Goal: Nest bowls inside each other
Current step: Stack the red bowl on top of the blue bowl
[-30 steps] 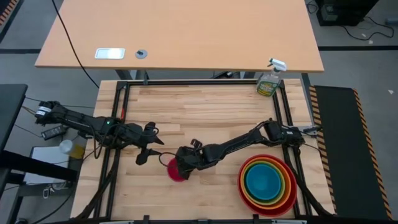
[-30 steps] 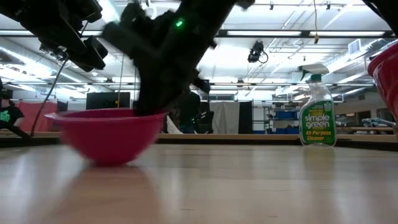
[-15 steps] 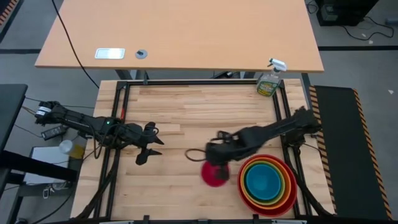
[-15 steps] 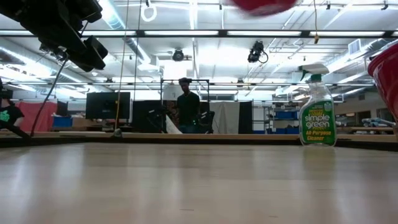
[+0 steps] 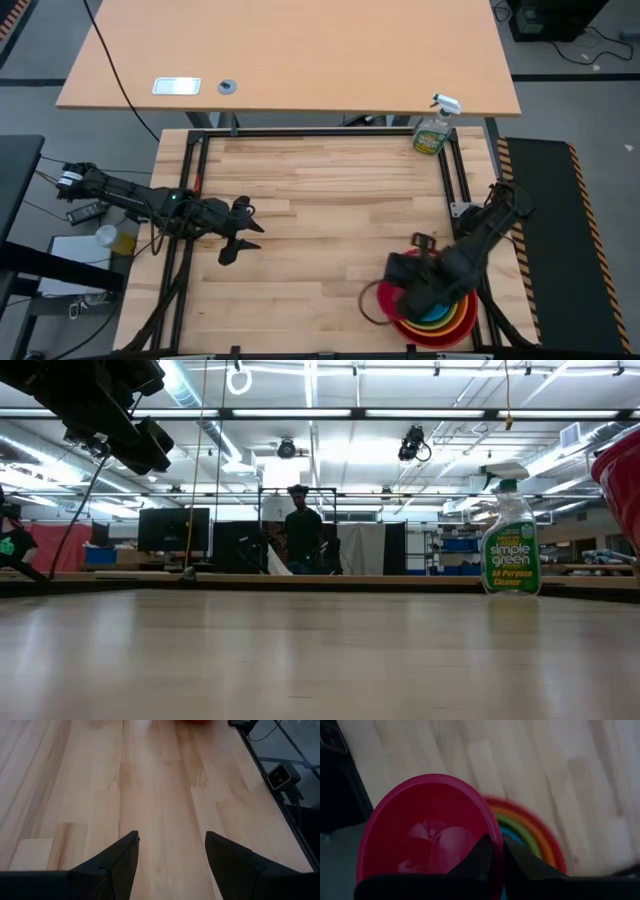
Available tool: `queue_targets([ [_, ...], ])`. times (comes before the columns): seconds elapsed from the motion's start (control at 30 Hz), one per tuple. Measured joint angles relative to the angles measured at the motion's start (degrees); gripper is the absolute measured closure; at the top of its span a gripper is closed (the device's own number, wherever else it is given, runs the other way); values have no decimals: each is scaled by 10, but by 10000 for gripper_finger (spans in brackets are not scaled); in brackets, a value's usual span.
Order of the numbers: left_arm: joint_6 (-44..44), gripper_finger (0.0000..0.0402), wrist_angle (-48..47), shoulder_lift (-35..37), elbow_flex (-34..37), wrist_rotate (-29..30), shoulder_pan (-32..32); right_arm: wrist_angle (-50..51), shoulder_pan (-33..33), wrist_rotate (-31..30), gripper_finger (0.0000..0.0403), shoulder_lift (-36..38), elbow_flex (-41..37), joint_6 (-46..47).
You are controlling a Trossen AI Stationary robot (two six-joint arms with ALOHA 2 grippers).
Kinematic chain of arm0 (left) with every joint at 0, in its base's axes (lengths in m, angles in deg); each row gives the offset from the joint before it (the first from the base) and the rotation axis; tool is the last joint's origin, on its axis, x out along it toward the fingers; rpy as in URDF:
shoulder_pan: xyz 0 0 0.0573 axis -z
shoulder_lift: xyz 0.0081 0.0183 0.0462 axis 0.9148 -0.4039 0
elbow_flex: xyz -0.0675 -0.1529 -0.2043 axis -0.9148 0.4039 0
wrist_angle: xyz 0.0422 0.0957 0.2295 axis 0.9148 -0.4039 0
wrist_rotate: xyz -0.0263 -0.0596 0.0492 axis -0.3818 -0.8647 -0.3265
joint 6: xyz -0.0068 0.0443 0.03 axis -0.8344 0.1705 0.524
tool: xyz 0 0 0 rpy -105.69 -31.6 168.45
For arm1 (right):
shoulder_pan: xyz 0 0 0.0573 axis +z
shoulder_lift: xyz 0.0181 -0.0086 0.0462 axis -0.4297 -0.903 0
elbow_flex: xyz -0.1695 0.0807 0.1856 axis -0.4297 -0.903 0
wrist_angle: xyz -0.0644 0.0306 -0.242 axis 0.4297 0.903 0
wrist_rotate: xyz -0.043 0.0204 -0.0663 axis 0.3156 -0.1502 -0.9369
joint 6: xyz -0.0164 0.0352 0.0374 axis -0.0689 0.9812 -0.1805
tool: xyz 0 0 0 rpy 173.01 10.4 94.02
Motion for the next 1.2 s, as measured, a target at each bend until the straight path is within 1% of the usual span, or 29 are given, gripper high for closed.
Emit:
queue_targets([
  [0.2, 1, 170, 18, 0, 0, 0, 0, 0, 29, 34, 370, 35, -116, 95],
  [0.33, 16, 170, 19, 0, 0, 0, 0, -18, 36, 39, 370, 74, -207, 143],
  [0.43, 24, 170, 20, 0, 0, 0, 0, -83, 37, 58, 369, 112, -287, 169],
  [0.57, 28, 170, 21, 0, 0, 0, 0, -186, 37, 105, 369, 150, -384, 194],
  [0.7, 28, 170, 20, 0, 0, 0, 0, -241, 37, 117, 363, 162, -446, 241],
  [0.77, 28, 170, 21, 0, 0, 0, 0, -252, 36, 135, 351, 161, -463, 258],
  [0.83, 28, 170, 21, 0, 0, 0, 0, -252, 32, 169, 335, 157, -472, 275],
  [0.97, 28, 170, 25, 0, 0, 4, 0, -250, 20, 224, 291, 160, -474, 289],
  [1.07, 41, 170, 43, 0, 0, 31, 0, -247, 9, 224, 259, 174, -457, 297],
  [1.2, 64, 170, 74, 0, 0, 78, 0, -219, -7, 191, 226, 200, -420, 306],
])
